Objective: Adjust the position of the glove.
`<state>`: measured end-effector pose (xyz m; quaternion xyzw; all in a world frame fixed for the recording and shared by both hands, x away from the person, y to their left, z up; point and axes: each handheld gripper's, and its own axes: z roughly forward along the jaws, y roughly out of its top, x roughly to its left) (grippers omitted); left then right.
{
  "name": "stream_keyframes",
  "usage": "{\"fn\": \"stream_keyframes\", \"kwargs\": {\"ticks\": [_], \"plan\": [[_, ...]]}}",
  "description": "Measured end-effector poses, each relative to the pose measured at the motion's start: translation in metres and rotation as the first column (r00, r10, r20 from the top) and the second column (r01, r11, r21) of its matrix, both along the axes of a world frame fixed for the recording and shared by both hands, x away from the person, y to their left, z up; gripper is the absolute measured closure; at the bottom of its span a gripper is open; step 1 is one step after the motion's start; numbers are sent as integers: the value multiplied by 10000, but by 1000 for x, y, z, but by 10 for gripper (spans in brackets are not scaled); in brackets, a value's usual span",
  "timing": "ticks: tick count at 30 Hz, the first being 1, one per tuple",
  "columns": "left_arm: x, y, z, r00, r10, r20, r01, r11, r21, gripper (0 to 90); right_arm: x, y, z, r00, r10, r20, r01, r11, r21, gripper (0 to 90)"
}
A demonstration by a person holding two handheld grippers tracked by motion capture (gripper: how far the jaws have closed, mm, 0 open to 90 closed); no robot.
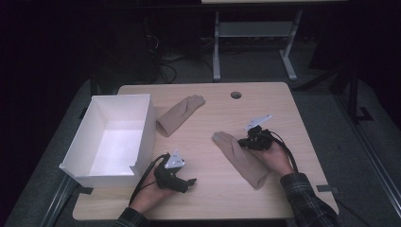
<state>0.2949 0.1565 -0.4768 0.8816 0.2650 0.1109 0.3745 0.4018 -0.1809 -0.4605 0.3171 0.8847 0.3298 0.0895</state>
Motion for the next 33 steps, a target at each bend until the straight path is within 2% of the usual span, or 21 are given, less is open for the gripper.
{"fn": "stream_keyframes", "kwargs": {"ticks": [20,33], "plan": [[0,0,0,10000,-15,0,15,10000,17,128,-14,-39,4,9971,-742,-187,732,9961,-491,897],[0,0,0,10000,-13,0,13,10000,19,128,-25,-57,5,9942,-1040,-290,1023,9931,-569,896]]}}
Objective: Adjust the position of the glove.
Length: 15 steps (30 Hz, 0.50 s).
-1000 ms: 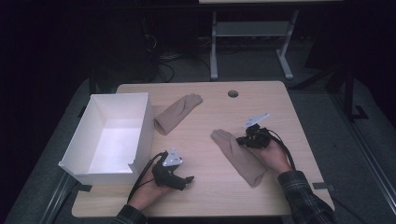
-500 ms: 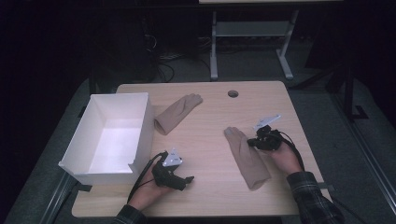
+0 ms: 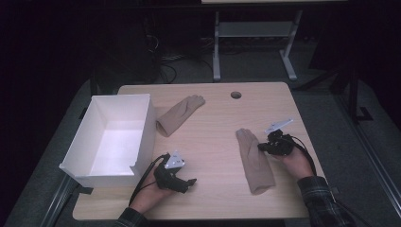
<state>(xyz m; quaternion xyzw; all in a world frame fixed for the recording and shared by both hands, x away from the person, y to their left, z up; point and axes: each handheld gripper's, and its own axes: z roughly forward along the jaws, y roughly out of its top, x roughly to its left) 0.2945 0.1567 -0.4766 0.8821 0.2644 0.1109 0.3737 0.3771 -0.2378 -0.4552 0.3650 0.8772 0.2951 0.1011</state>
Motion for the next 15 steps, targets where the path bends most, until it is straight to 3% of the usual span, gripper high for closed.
{"fn": "stream_keyframes", "kwargs": {"ticks": [9,15], "plan": [[0,0,0,10000,7,-3,-7,10000,0,129,-9,-13,0,10000,-76,-50,76,10000,16,895],[0,0,0,10000,4,0,-4,10000,1,129,-15,-19,7,9992,-240,311,223,9983,535,794]]}}
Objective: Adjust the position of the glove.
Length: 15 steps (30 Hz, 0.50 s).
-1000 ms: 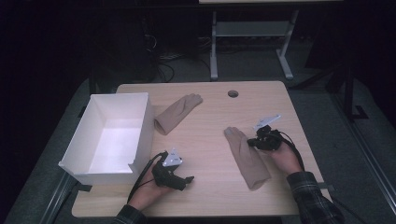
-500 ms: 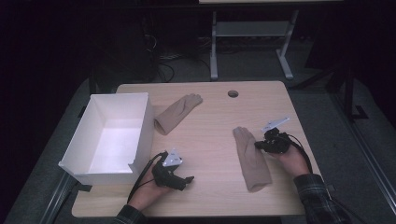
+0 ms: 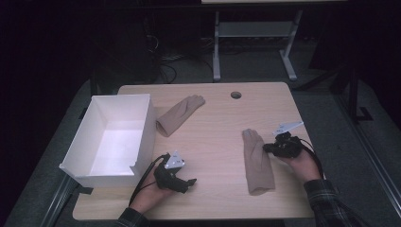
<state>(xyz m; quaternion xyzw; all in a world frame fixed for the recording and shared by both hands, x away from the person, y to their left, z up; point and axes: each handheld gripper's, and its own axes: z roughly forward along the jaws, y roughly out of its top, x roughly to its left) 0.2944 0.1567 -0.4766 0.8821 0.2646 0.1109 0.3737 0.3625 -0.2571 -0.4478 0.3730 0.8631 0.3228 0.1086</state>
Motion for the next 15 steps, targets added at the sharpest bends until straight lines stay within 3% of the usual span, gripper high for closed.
{"fn": "stream_keyframes", "kwargs": {"ticks": [9,11,15], "plan": [[0,0,0,10000,14,-14,-14,10000,10,129,-19,-24,-9,9926,-794,919,803,9967,-60,371],[0,0,0,10000,25,-7,-25,10000,-6,129,-22,-30,-14,9915,-991,844,989,9951,65,341],[0,0,0,10000,31,-3,-31,10000,-14,128,-24,-35,-24,9861,-1348,976,1371,9904,-168,257]]}}
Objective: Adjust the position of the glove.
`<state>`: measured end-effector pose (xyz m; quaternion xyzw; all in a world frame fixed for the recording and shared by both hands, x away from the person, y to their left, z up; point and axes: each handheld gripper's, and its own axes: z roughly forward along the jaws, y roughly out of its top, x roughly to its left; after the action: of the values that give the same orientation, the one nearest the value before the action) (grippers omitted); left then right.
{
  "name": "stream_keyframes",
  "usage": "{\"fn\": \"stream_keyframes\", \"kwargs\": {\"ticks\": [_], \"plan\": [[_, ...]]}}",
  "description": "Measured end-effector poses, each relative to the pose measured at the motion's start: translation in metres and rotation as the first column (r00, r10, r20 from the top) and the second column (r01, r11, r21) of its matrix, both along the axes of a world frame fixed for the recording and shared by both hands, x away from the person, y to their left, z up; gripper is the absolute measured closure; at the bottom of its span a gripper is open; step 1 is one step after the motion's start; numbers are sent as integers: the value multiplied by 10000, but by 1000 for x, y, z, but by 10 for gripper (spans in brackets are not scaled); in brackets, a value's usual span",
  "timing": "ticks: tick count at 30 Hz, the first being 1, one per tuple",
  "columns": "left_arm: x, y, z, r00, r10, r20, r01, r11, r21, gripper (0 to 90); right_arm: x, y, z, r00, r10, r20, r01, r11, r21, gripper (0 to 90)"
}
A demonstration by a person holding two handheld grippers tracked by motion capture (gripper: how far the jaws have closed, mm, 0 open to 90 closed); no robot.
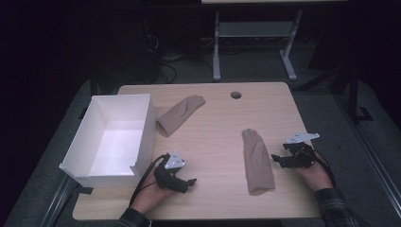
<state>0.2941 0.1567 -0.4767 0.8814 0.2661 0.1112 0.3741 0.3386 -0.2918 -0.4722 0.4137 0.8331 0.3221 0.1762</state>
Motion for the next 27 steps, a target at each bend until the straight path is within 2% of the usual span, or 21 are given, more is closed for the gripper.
{"fn": "stream_keyframes", "kwargs": {"ticks": [4,6,7,12,16,18,20,23,25,27], "plan": [[1,-1,-1,9999,143,40,-143,9999,-47,128,1,-3,-3,9997,-225,-22,225,9995,206,190],[1,-2,-1,9998,211,37,-211,9998,-38,127,2,-4,-6,9996,-198,-185,209,9979,613,146],[1,-3,-1,9998,220,35,-220,9998,-35,127,1,-4,-8,9996,-260,-110,267,9972,694,132],[4,-9,2,9987,514,-65,-513,9986,130,157,-1,-5,-10,9997,-246,25,243,9964,813,128],[8,-13,8,9965,812,-205,-803,9960,390,286,0,-5,-10,9997,-247,38,244,9965,797,125],[12,-15,10,9933,1134,-222,-1126,9930,360,389,0,-5,-10,9997,-255,33,251,9965,801,125],[18,-15,14,9902,1371,-263,-1357,9895,506,477,0,-5,-10,9997,-249,44,245,9965,797,126],[33,-16,19,9779,2068,-321,-2051,9775,486,615,0,-5,-11,9997,-240,82,233,9965,808,126],[39,-16,21,9725,2317,-245,-2294,9705,746,673,0,-5,-11,9996,-266,61,260,9963,821,125],[44,-16,25,9659,2584,-142,-2569,9640,692,733,-1,-5,-10,9996,-284,40,280,9962,825,125]]}}
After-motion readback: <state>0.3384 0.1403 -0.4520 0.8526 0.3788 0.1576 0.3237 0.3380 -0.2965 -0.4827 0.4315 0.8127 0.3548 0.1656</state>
